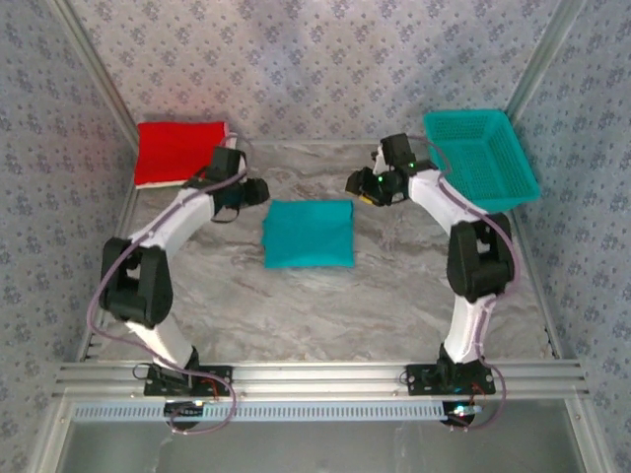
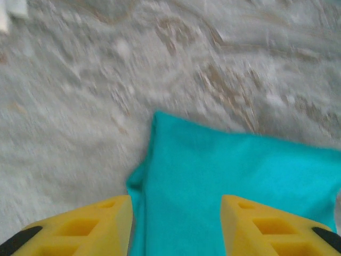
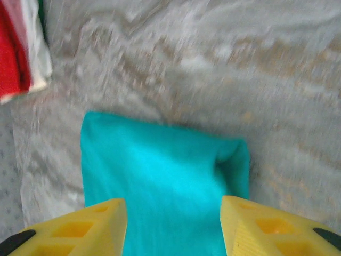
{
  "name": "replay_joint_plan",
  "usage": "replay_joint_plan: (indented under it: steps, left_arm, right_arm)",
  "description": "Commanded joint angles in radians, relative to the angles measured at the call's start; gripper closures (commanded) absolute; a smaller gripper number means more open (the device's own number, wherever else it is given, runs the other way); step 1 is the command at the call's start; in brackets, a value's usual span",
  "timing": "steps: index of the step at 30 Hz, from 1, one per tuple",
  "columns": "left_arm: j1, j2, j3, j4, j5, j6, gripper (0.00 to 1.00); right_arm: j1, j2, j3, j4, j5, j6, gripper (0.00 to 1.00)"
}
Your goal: Fold and stack the t-shirts
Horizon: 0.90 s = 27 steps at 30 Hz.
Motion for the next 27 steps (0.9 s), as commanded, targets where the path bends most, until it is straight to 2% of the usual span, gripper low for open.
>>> replay_joint_plan:
  steps: [1, 3, 6, 12, 16, 19, 23, 27]
  left_arm:
    - [-0.092, -0.132, -0.155, 0.132, -0.058, -0.048, 0.56]
    - [-0.118, -0.147, -0.229, 0.202, -0.022, -0.063, 0.56]
    - [-0.137, -0.119, -0.265, 0.245, -0.023, -0.062, 0.57]
    - [-0.15, -0.092, -0.309, 0.298, -0.062, -0.084, 0.58]
    - [-0.139, -0.118, -0.376, 0.324, -0.083, -0.116, 0.53]
    - [-0.119, -0.125, -0.396, 0.312, -0.087, -0.112, 0.47]
    - [-0.061, -0.091, -0.379, 0.298, -0.041, -0.093, 0.44]
    - [-0.041, -0.014, -0.28, 0.198, -0.044, -0.064, 0.36]
  right_arm:
    - [0.072, -0.15, -0.175, 0.127, -0.01, -0.037, 0.58]
    - [0.09, -0.161, -0.235, 0.199, -0.053, -0.024, 0.64]
    - [0.096, -0.09, -0.203, 0.211, -0.041, -0.044, 0.69]
    - [0.044, 0.138, -0.069, 0.222, -0.003, -0.063, 0.72]
    - [0.036, 0.245, -0.012, 0.202, -0.021, -0.058, 0.72]
    - [0.045, 0.257, -0.02, 0.22, -0.032, -0.053, 0.72]
    - [0.05, 0.255, 0.013, 0.193, -0.056, -0.071, 0.71]
    - [0.049, 0.196, 0.024, 0.177, -0.07, -0.07, 0.68]
